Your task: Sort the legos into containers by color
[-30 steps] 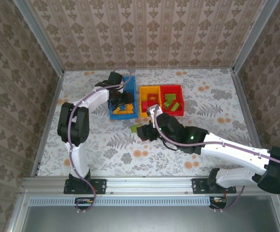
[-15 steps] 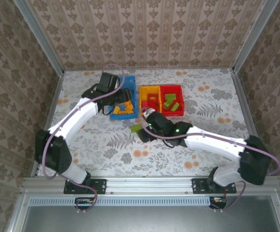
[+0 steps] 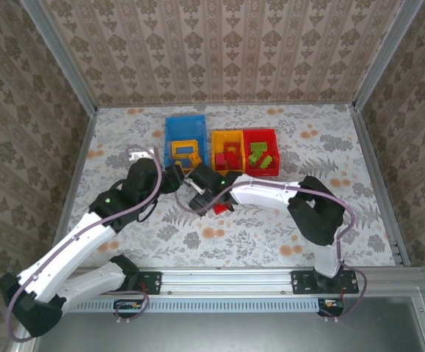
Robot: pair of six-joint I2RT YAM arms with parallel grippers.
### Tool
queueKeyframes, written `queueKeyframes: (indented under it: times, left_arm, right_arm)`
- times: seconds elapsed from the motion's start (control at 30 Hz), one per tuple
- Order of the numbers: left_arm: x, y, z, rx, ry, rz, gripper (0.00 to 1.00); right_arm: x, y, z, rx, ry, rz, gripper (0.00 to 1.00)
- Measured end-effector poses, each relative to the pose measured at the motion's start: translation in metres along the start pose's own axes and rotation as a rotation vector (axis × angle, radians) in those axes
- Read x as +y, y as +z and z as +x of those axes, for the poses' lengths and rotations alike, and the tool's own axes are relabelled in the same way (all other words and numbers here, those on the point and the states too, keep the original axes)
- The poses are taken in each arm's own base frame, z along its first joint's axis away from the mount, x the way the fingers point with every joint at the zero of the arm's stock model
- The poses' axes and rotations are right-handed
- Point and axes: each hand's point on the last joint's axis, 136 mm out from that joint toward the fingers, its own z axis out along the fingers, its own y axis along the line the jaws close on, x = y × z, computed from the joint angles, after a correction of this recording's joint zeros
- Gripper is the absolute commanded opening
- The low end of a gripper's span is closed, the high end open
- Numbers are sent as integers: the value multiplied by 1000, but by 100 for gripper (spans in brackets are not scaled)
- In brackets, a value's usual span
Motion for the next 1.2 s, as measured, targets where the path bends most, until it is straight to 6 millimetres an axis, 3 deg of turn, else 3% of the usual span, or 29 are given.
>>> queueKeyframes:
  times: [0.2, 0.53, 0.97, 1.2]
  left_arm:
    - [6, -23, 14, 11, -4, 39, 66]
    - [14, -24, 22, 37, 4, 14, 66]
    - [15, -24, 23, 41, 6, 13, 65]
    - [17, -25, 25, 45, 8, 7, 64]
  right_arm:
    - [-18, 34, 13, 84, 37, -7, 92]
    - [-16, 45, 4, 82, 4, -38, 90]
    - [5, 46, 3, 81, -22, -130, 69]
    - [23, 40, 7, 83, -38, -145, 48]
